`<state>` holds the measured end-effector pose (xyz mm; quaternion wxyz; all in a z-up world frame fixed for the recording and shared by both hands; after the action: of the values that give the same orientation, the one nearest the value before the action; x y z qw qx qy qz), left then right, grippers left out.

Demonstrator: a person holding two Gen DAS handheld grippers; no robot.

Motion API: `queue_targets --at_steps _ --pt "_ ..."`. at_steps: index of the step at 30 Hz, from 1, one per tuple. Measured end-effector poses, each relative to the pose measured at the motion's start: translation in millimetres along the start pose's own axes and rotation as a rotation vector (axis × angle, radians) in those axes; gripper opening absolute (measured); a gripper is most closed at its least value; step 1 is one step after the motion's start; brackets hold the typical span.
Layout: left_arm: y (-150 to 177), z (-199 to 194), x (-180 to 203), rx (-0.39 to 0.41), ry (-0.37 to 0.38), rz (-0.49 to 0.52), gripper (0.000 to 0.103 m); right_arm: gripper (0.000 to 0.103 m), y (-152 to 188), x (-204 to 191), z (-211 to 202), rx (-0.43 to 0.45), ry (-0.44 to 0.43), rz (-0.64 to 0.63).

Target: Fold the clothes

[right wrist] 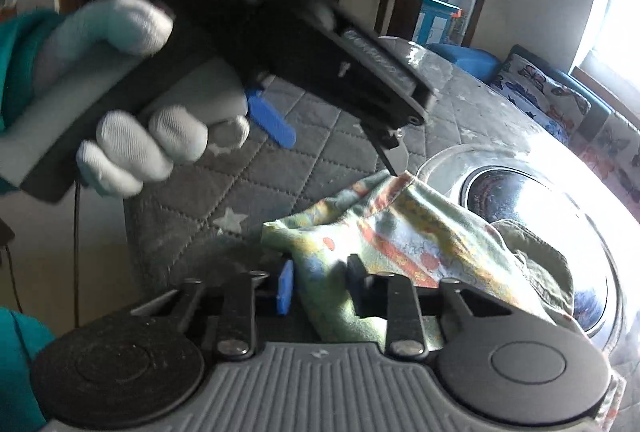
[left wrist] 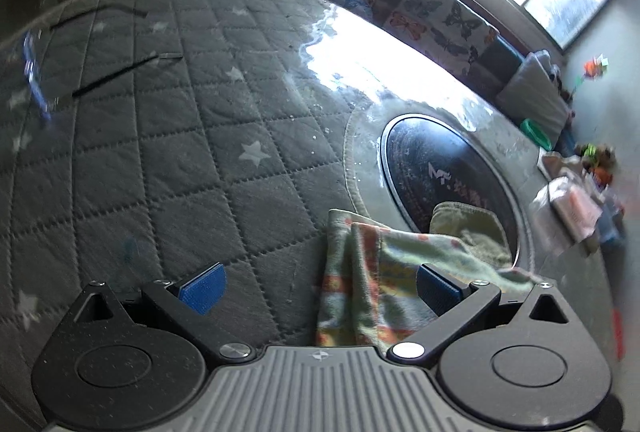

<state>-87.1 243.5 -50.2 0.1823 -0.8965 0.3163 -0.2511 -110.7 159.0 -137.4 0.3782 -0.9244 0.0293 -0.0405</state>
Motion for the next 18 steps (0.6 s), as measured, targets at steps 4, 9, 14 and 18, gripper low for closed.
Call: queue_targets --at_steps 4,9,14,18 --pt "-1 3 -3 -0.034 0.032 -0.075 0.103 0.016 -4 14 -14 0.053 -0.022 0.08" --pt "1 9 -2 -0.091 0.082 -0.152 0.103 0.013 -4 32 -31 0.111 -0.033 0.163" --pt "2 13 3 -0.151 0.152 -0.223 0.102 0.013 -2 40 -43 0.153 -0.037 0.197" --pt "5 19 13 -0.188 0.212 -0.223 0.091 0.013 0 43 -48 0.173 -0.05 0.21"
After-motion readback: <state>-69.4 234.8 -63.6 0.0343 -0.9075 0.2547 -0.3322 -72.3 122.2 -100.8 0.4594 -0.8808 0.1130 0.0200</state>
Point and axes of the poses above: each gripper's, at about its wrist camera, not at the fingertips, and z roughly the way its jaws point, x to its right, y to its underside, the point moved 3 cm from there along z, roughly the way its jaws point, and after that the axes turned 6 degrees about -y, right-handed, at the moved point
